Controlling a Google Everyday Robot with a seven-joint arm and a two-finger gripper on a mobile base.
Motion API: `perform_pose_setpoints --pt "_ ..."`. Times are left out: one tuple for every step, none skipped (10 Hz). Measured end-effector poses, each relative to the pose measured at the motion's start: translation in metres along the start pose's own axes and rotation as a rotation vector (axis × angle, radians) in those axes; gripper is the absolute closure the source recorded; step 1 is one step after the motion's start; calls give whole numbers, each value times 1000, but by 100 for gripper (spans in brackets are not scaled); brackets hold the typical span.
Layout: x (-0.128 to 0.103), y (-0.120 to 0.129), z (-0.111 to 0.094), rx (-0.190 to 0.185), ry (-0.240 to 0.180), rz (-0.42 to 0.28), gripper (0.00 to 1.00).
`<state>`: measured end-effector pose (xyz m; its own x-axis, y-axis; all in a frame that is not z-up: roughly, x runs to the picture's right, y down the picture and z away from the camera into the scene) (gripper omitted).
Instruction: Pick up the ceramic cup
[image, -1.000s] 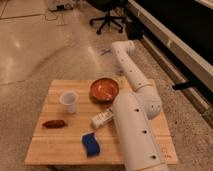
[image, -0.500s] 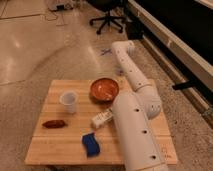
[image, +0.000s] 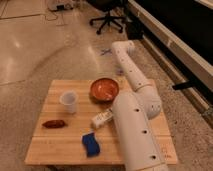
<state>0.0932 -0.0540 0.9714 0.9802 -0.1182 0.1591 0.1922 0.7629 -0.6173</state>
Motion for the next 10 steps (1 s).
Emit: perform_pose_setpoints --pt "-3 0 -2 -1 0 -12 20" --pt "-16 -4 -7 14 -2 -60 20" --pt "-29 -5 -11 24 -5 -101 20" --pt "-42 -7 -16 36 -6 -144 20" --pt "-73 -4 -23 60 -5 -244 20" --pt "-94 1 -28 78 -8 -304 20" --pt "-121 15 -34 102 -10 -382 20" --pt "-145 38 -37 125 -9 -450 20" --pt "-161 61 -36 133 -10 -493 20" --pt "-173 83 -34 138 -10 -527 20"
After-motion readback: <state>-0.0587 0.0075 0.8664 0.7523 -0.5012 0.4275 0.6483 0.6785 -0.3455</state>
